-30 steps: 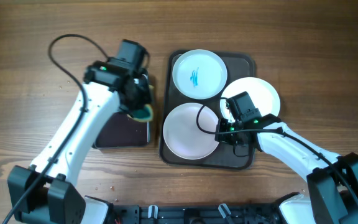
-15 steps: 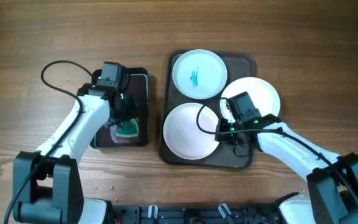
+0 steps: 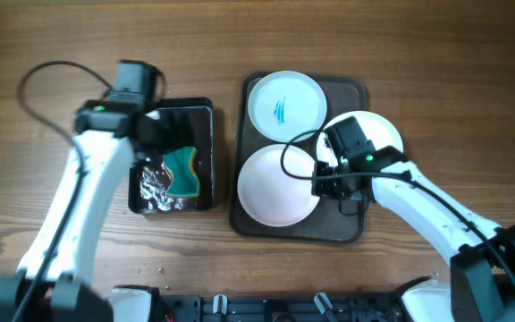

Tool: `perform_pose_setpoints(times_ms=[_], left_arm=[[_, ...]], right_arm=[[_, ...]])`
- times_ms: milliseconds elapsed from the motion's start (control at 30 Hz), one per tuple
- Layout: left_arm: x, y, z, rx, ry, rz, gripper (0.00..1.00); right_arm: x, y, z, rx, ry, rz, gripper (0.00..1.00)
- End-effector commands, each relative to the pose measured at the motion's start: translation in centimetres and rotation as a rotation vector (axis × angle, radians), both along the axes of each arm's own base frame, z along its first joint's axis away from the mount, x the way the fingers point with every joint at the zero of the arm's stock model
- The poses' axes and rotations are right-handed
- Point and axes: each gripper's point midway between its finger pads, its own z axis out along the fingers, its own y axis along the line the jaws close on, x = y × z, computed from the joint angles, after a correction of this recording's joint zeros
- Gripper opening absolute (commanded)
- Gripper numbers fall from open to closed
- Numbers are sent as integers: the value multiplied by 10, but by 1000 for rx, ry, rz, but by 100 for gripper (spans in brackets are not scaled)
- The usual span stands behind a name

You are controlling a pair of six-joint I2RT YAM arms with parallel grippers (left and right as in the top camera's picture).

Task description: Clean dirty plates on tray and stack at the side

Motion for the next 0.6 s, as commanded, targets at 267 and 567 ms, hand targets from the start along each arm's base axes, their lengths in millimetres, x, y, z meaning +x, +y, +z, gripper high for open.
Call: perform_pose_setpoints(times_ms=[267, 567], left_arm=[[-30, 88, 68, -13, -182, 339, 100], [-30, 89, 67, -12, -181, 345, 100]], right_arm=[[37, 38, 124, 143, -122, 78, 4], [52, 106, 101, 170, -157, 101, 5]])
